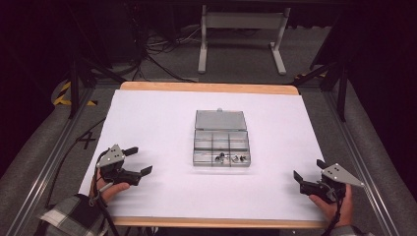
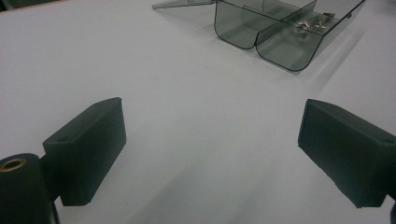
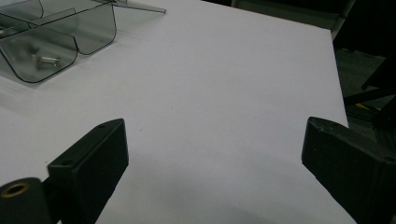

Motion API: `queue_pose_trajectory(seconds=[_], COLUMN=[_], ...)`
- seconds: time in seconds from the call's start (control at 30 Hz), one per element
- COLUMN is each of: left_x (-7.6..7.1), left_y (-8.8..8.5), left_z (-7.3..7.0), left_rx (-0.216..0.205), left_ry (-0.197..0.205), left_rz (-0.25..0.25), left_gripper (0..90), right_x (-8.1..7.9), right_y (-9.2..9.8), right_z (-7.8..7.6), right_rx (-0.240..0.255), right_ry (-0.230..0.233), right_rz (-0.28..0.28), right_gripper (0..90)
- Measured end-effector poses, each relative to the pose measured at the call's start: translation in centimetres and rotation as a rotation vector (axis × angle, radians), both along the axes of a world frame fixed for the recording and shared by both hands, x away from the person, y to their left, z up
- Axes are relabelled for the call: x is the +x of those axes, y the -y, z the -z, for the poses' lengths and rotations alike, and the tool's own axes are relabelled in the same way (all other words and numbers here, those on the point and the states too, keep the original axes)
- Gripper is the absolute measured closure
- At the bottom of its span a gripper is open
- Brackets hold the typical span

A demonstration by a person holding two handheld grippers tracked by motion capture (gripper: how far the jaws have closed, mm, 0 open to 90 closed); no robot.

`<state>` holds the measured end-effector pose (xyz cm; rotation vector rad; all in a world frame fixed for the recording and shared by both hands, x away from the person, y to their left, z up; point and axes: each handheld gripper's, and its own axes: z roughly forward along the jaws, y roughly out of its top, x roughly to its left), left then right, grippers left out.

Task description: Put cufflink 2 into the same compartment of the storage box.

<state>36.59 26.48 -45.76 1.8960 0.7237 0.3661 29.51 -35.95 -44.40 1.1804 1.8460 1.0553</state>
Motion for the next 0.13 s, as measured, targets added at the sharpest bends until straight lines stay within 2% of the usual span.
queue_pose_trajectory(seconds=[0.13], left_x=[0.05], left_y=[0.02], left_z=[0.00], left_rx=[0.000], left_ry=[-0.010], left_rz=[-0.002], left_gripper=[8.3], right_x=[0.04], right_y=[-0.09], right_z=[0.01], right_rx=[-0.010], right_ry=[-0.004], right_rz=[-0.009], right_gripper=[8.1])
